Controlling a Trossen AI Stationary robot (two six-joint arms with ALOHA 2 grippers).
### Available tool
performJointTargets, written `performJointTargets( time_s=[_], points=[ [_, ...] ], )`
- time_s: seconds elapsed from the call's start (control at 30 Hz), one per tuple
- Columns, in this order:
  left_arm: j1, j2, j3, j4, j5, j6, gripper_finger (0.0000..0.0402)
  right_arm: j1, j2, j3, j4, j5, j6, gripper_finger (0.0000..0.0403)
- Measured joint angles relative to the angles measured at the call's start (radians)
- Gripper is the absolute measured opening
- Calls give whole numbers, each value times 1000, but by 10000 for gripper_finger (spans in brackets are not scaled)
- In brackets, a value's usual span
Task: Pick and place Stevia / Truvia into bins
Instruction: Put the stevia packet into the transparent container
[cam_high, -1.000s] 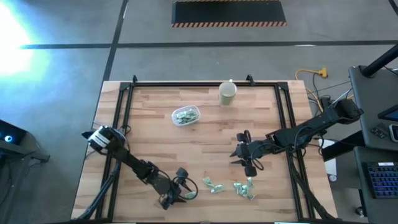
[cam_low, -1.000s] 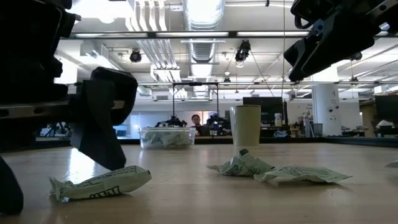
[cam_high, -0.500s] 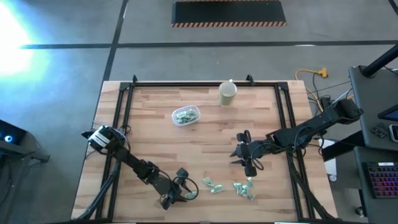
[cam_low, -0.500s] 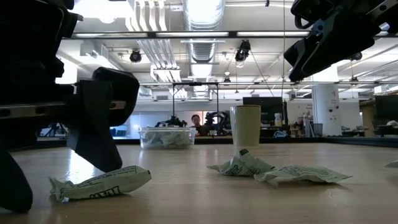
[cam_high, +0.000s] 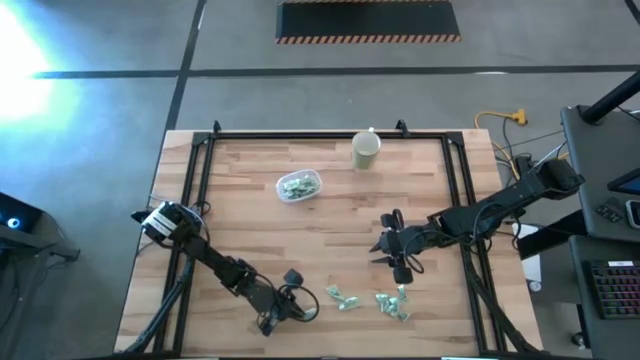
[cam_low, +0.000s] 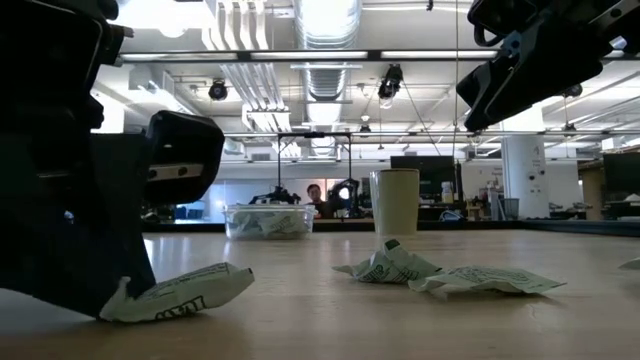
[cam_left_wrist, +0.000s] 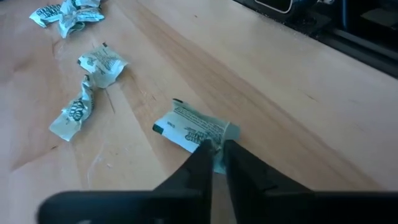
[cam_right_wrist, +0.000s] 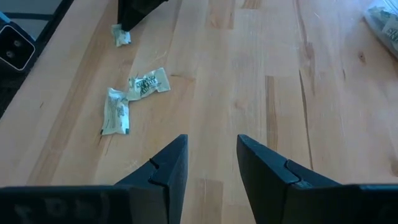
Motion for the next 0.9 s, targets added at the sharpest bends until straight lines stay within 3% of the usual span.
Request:
performJointTargets(
  time_s=[0.1,0.37,0.73,0.9],
  points=[
    [1,0,0,0,-6,18,4,0,0,0,0,0,0,127],
    [4,-18,-3,-20,-41,23,1,0,0,-9,0,1,0,127],
    [4,-142,-6,-160,-229,62,0,-1,0,-15,0,19,0,127],
    [22,-242,-7,-339,-372,75,0,-1,0,-15,1,19,0,127]
  ],
)
